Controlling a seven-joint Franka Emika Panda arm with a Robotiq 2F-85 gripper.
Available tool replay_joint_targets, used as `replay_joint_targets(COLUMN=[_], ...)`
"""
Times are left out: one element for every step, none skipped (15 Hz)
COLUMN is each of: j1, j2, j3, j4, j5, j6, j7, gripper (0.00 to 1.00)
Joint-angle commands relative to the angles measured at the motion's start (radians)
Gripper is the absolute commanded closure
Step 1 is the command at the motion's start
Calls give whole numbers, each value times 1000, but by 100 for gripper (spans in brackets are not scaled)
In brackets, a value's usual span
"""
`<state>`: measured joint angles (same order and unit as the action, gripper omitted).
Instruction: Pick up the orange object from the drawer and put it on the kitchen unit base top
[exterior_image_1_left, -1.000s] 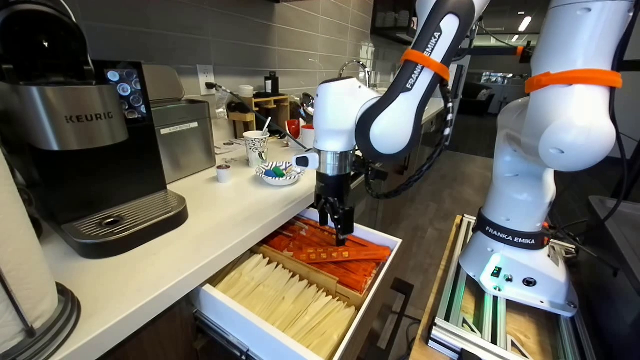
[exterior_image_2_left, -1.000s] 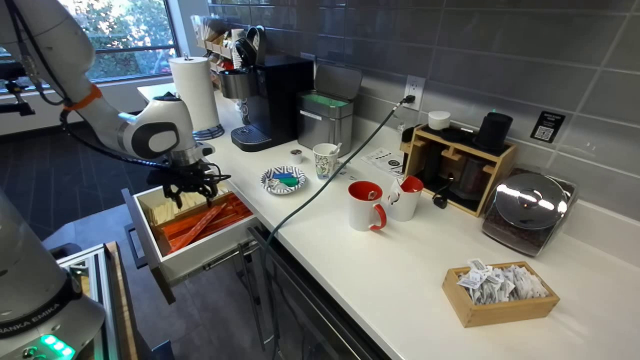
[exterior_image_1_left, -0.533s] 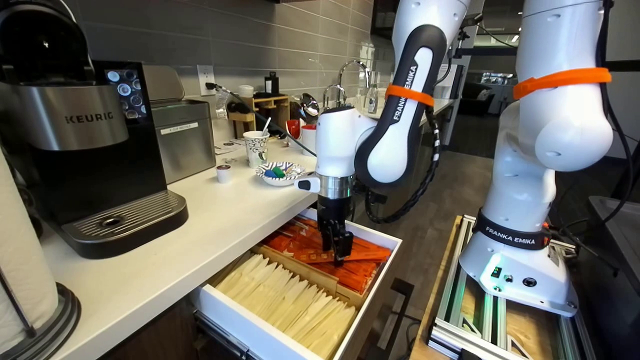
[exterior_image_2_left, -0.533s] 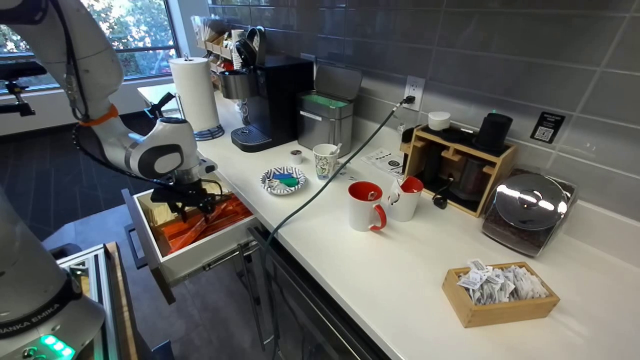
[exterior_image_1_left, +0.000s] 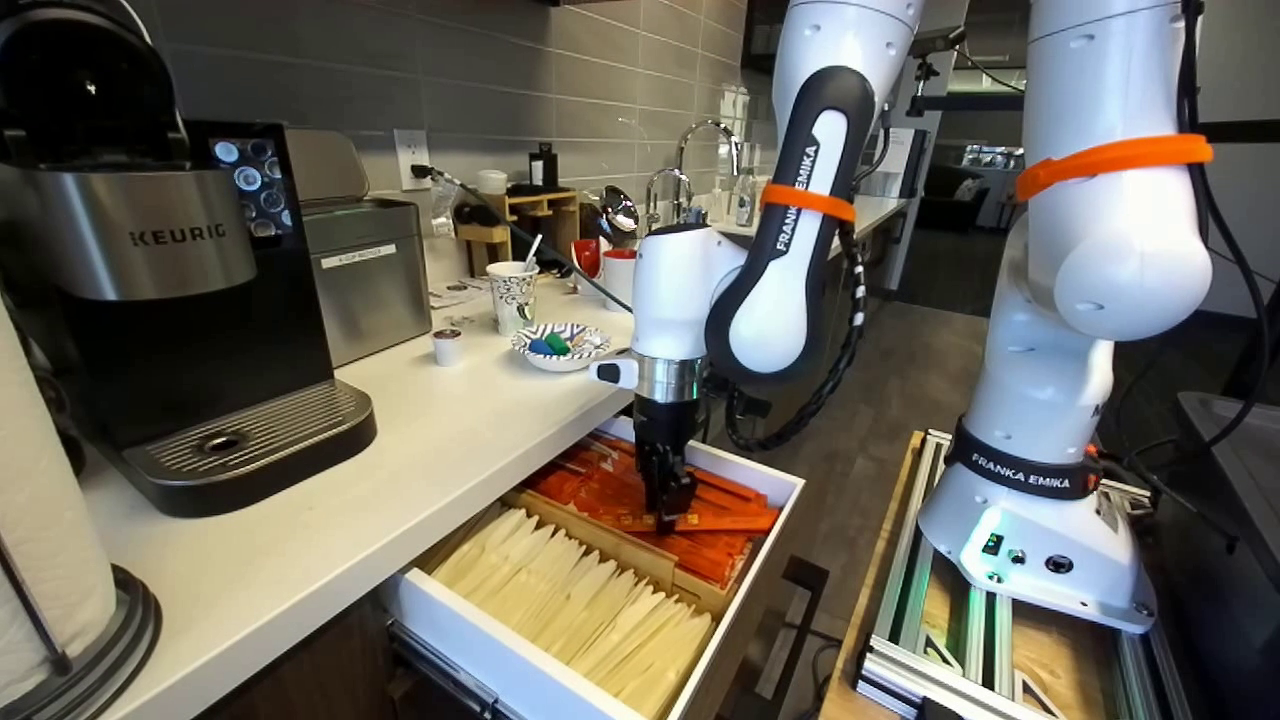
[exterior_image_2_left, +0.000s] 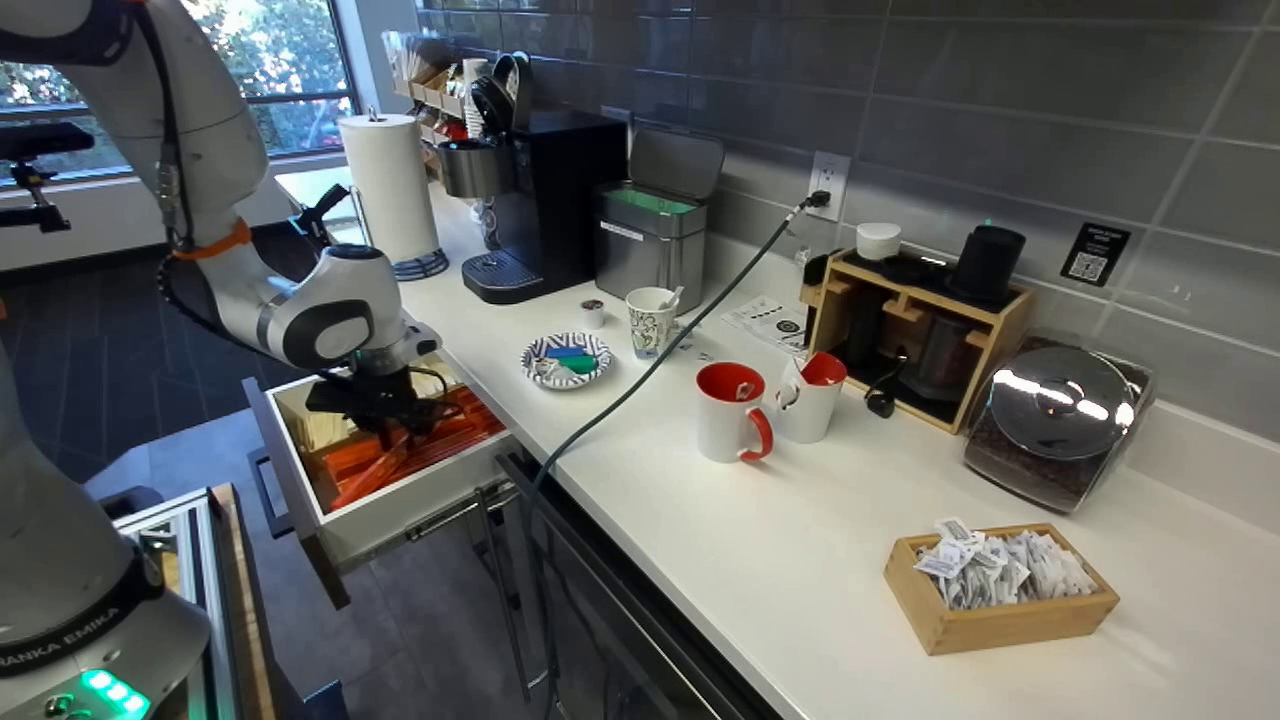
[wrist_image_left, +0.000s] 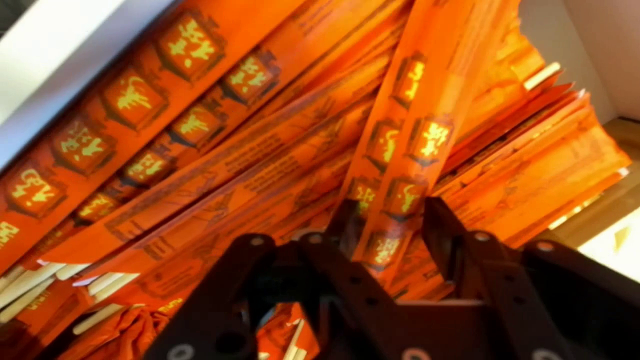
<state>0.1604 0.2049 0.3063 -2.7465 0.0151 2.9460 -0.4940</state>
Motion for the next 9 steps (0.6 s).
replay_joint_targets(j1=[-20,-18,-18,-15,-17,-20,-18,-13,-8], j2=[16,16,16,12,6,-3,-16,-32,-53], j3=[22,19,20,21,24,31,31,30,29], j4=[2,5,6,6,5,5,5,4,5], j5=[-26,-29,-28,-28,-25,-18,-16,-18,-18], j6=[22,21,19,15,8,-6,-26,-47,-61], j7=[48,56,63,74,79,84,97,109,123], gripper=[90,98,100,100,97,98,97,98,97])
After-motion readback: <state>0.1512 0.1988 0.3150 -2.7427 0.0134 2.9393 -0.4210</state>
